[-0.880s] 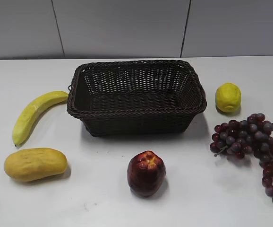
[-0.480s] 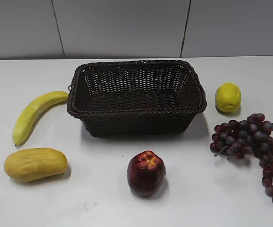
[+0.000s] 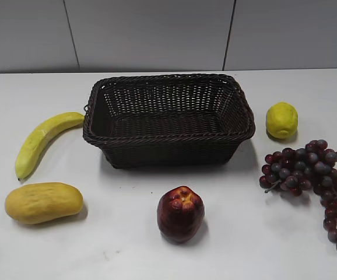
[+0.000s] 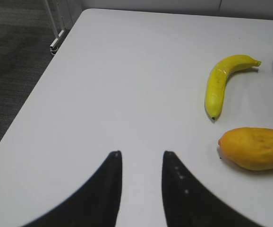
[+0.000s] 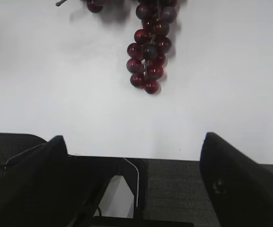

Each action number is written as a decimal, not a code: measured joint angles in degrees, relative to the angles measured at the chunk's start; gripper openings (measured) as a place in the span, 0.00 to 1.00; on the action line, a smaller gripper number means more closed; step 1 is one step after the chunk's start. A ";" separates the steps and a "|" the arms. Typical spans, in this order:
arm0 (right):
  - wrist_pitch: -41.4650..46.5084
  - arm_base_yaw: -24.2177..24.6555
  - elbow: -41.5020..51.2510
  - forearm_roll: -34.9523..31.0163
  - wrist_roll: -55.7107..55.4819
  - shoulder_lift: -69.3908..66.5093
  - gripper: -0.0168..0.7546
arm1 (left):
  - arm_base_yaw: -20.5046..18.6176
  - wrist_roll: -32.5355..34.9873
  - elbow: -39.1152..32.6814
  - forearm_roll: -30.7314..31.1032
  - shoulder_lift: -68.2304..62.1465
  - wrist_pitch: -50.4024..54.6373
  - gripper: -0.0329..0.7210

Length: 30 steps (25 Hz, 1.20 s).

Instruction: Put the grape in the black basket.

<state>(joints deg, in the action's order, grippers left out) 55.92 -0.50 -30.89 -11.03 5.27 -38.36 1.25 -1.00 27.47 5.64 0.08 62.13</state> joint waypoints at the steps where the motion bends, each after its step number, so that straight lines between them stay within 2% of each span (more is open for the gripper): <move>1: -0.67 0.00 -0.61 0.00 0.00 -2.41 0.88 | 0.00 0.00 0.00 0.00 0.00 0.00 0.35; 13: -6.06 0.00 -16.23 0.00 5.65 -38.27 0.79 | 0.00 0.00 0.00 0.00 0.00 0.00 0.35; 23: -8.40 -0.76 -31.26 0.25 14.15 -57.91 0.79 | 0.00 0.00 0.00 0.00 0.00 0.00 0.35; 26: -8.28 -2.61 -33.42 1.97 20.65 -64.23 0.79 | 0.00 0.00 0.00 0.00 0.00 0.00 0.35; 30: -9.52 -4.30 -35.48 7.40 26.47 -70.69 0.79 | 0.00 0.00 0.00 0.00 0.00 0.00 0.35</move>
<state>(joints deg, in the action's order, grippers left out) 46.41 -4.80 -66.37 -3.63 31.74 -109.05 1.25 -1.00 27.47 5.64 0.08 62.13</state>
